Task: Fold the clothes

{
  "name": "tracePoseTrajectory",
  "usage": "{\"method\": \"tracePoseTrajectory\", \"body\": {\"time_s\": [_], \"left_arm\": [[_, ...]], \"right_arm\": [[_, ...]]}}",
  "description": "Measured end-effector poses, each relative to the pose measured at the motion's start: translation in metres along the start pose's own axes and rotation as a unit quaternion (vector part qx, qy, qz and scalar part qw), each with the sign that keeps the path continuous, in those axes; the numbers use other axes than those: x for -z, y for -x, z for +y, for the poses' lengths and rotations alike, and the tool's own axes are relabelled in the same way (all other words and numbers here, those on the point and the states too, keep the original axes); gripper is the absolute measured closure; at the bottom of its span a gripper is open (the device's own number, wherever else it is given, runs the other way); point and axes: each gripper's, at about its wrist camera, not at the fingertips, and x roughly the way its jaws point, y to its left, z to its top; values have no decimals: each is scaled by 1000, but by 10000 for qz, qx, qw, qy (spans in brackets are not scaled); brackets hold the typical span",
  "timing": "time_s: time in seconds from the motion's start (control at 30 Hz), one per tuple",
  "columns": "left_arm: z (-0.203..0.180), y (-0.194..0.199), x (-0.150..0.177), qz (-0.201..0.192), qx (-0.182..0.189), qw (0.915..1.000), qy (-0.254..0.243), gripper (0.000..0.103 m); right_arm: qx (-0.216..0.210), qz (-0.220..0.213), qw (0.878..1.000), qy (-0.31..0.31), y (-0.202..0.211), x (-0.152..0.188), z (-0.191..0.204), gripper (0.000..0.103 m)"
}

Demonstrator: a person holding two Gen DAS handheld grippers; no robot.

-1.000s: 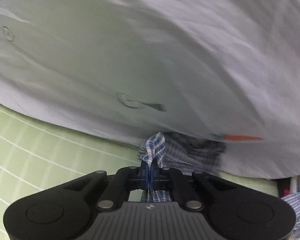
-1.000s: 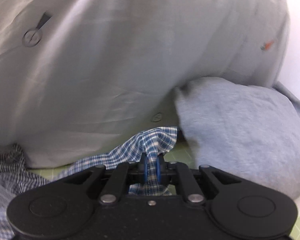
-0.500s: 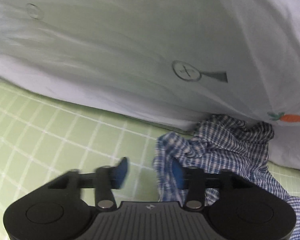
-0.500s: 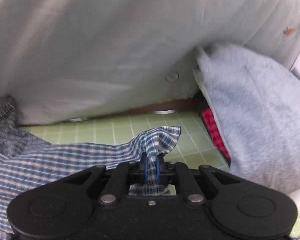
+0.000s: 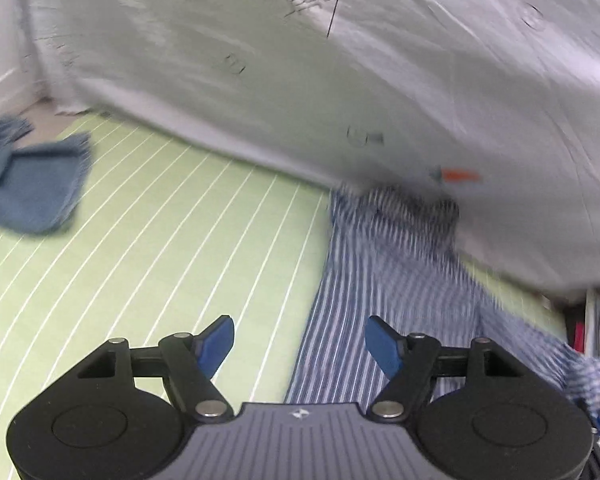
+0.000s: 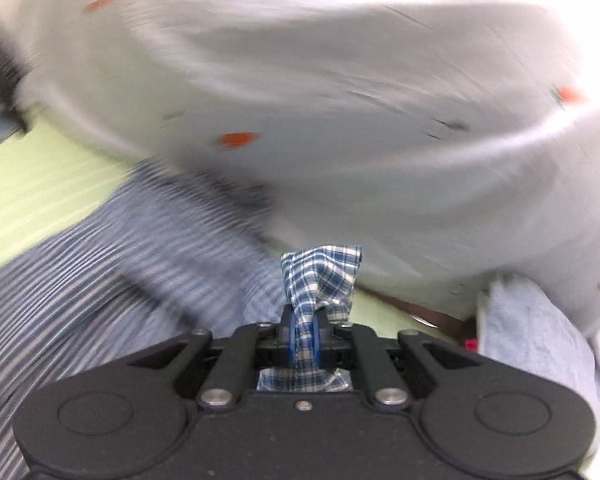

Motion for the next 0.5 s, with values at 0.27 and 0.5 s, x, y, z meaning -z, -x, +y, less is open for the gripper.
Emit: {"method": "tracePoseTrajectory", "body": {"time_s": [0.27, 0.5], "left_arm": [[37, 52, 108, 574, -197, 9981, -70, 30], [36, 68, 138, 708, -151, 9972, -197, 30]], "right_arm": [[-1110, 497, 9911, 548, 71, 58, 101, 67], [-1050, 717, 9805, -1495, 109, 81, 58, 2]]}}
